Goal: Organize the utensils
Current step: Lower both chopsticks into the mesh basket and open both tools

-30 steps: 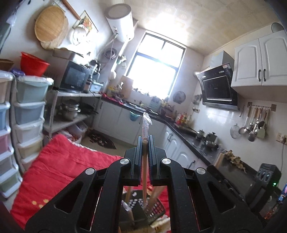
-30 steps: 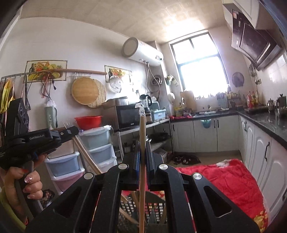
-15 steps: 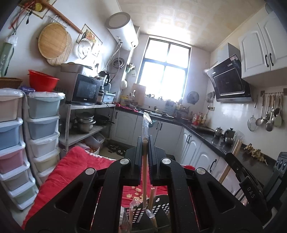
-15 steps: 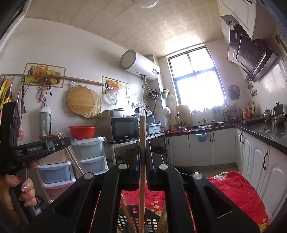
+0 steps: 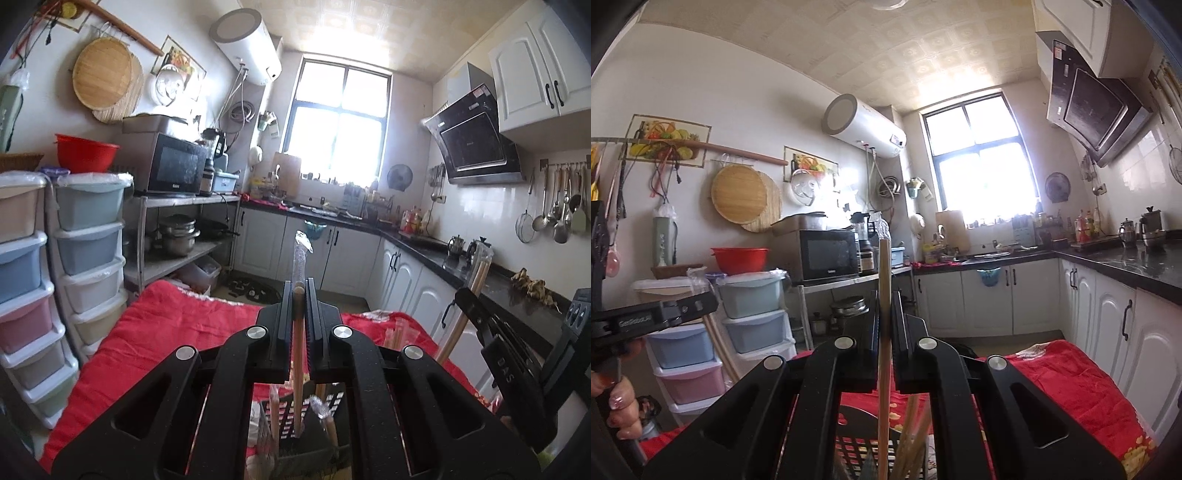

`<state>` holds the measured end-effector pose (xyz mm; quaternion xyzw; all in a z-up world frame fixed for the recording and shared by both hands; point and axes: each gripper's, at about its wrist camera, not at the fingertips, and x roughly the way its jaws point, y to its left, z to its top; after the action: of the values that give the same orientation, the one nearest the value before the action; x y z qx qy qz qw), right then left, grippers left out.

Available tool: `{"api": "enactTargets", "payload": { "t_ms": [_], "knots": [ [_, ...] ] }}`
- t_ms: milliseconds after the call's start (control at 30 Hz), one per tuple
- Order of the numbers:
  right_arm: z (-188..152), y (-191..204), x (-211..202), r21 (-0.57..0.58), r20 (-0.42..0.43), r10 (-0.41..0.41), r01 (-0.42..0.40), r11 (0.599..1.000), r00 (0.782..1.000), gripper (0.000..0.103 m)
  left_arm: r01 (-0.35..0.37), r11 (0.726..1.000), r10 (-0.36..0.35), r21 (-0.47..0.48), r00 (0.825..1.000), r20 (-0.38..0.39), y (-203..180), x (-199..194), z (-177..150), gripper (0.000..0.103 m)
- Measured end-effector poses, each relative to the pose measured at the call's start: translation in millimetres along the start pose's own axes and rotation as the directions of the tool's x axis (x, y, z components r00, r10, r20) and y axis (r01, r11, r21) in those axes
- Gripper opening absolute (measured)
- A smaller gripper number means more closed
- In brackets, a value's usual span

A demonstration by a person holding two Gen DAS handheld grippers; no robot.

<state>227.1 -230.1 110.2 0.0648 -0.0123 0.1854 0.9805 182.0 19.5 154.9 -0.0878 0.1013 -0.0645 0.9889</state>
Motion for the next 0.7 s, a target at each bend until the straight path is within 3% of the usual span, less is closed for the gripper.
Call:
{"api": "enactTargets", "payload": {
  "t_ms": [700],
  "knots": [
    [-28,-9,19,0.035,-0.075,-0.028,0.031,0.999,0.997,0.009,0.017,1.0,-0.019,-0.023,0.997,-0.071,3,12,-26,0.005]
  ]
}}
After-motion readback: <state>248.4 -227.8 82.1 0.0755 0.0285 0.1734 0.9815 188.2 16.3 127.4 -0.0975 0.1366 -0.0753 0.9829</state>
